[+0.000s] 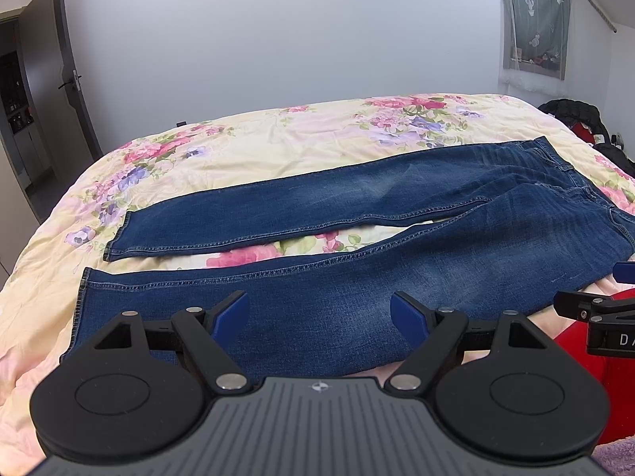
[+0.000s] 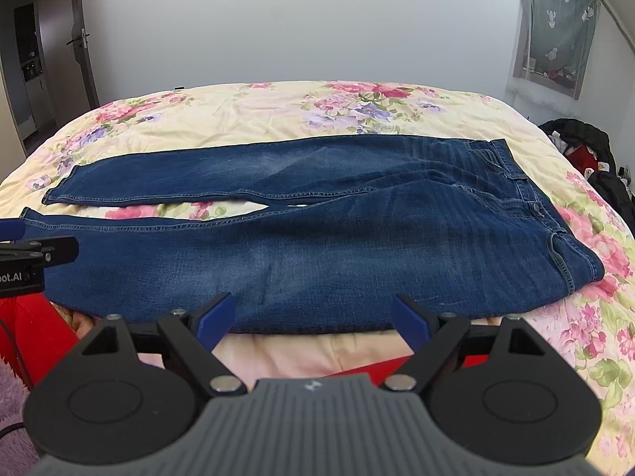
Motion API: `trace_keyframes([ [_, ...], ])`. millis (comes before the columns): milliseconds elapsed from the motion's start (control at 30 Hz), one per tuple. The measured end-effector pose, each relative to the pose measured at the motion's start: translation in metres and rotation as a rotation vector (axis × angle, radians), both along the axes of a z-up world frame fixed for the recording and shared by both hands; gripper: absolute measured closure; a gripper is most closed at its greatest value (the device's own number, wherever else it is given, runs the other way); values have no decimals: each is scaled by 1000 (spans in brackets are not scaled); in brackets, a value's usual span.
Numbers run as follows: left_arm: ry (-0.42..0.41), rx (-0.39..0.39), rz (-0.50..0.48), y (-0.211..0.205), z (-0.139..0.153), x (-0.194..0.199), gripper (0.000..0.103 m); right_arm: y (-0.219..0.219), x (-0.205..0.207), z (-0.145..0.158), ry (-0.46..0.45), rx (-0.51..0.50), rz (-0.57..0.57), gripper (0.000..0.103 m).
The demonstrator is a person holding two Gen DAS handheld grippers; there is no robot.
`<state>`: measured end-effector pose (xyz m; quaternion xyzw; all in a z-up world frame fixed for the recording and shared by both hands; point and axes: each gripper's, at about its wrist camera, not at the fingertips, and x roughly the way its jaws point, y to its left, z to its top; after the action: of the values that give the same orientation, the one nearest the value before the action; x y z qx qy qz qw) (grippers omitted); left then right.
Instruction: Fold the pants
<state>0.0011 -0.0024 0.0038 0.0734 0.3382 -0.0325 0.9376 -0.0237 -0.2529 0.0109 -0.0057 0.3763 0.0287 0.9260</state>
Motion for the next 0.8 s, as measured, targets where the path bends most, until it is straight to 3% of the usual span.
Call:
trace_keyframes([
  [800, 0, -1, 2, 0, -1, 0, 9, -2, 2, -4, 18, 8, -20, 21],
])
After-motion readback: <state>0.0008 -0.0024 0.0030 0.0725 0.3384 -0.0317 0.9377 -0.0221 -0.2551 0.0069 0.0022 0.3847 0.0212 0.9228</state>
